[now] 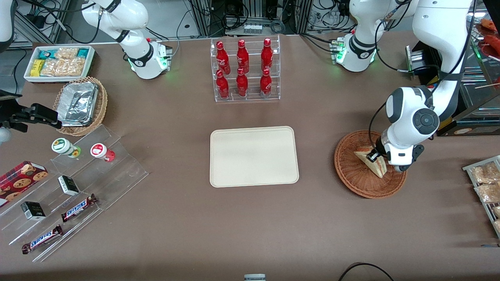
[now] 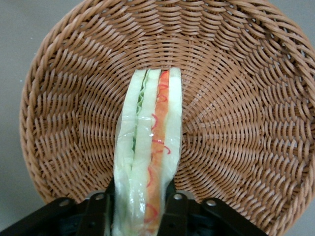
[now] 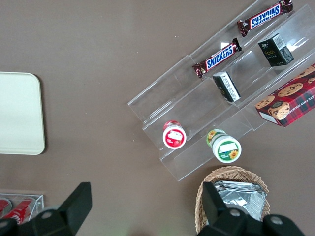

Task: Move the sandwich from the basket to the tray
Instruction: 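Lift the sandwich and carry it with the left gripper over the tray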

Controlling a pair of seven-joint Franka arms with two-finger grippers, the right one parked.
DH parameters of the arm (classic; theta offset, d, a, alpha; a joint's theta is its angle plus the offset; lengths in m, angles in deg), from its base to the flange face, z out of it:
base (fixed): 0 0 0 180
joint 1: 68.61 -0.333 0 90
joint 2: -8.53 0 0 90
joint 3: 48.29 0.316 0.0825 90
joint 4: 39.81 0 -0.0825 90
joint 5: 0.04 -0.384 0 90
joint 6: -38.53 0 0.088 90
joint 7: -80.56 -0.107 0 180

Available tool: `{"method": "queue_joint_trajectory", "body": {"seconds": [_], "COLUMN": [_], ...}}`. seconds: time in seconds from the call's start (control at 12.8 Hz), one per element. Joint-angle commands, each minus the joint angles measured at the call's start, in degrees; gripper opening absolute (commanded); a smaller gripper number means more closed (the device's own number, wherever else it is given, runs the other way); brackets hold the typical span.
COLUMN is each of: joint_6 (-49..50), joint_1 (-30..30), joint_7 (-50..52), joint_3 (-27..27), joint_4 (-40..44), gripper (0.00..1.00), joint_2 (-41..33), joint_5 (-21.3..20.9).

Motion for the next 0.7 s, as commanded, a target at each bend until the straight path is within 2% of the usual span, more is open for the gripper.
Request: {"method": "queue_joint_trajectory", "body": {"seconds": [0.0,0.39,0.63], "joint_6": [4.3,17.8,18.7], "joint_1": [0.5,5.5,11.6], "joint_7": [0.1,-5.7,-7.9], "joint_3": [-0.5,-2.4,-2.4], "joint_4": [0.6,10.9,14.8], "gripper": [0.00,0.00,0.00], "joint_2": [-4.0,-3.9,-1.7], "joint_5": [-0.8,-0.9,-0.9]}}
